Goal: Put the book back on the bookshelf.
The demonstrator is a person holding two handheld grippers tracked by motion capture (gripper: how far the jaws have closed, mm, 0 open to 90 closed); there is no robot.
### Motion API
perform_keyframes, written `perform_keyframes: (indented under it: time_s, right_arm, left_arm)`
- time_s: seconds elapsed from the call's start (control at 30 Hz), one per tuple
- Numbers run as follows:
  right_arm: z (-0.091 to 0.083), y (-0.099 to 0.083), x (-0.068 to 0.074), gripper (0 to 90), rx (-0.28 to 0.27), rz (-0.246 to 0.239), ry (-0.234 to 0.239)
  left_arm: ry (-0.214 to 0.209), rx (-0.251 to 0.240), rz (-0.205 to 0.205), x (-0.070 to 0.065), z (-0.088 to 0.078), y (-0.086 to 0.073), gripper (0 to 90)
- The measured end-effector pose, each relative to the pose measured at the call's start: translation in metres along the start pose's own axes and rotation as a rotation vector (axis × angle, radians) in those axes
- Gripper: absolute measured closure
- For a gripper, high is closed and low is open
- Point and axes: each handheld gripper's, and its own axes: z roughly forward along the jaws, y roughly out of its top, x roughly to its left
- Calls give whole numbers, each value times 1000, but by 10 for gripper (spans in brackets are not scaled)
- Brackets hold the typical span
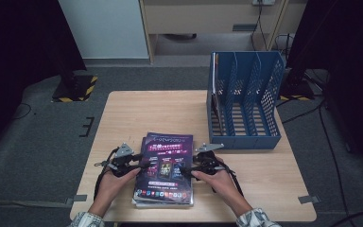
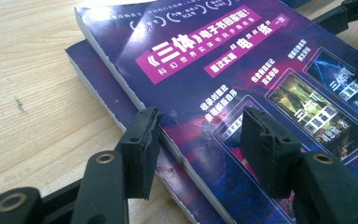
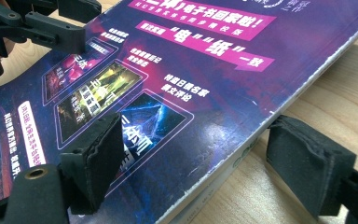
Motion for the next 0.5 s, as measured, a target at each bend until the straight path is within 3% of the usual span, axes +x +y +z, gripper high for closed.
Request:
perform_keyframes:
  time_s: [0.27,0.5]
  right_arm:
    - [-4,3,6,202,-23,-24,-24]
    - [-11,20,18,214,-110,-54,15]
  left_arm:
    - [0,-2,1,0,0,0,464]
    - [1,-5,-1,0,0,-1,459]
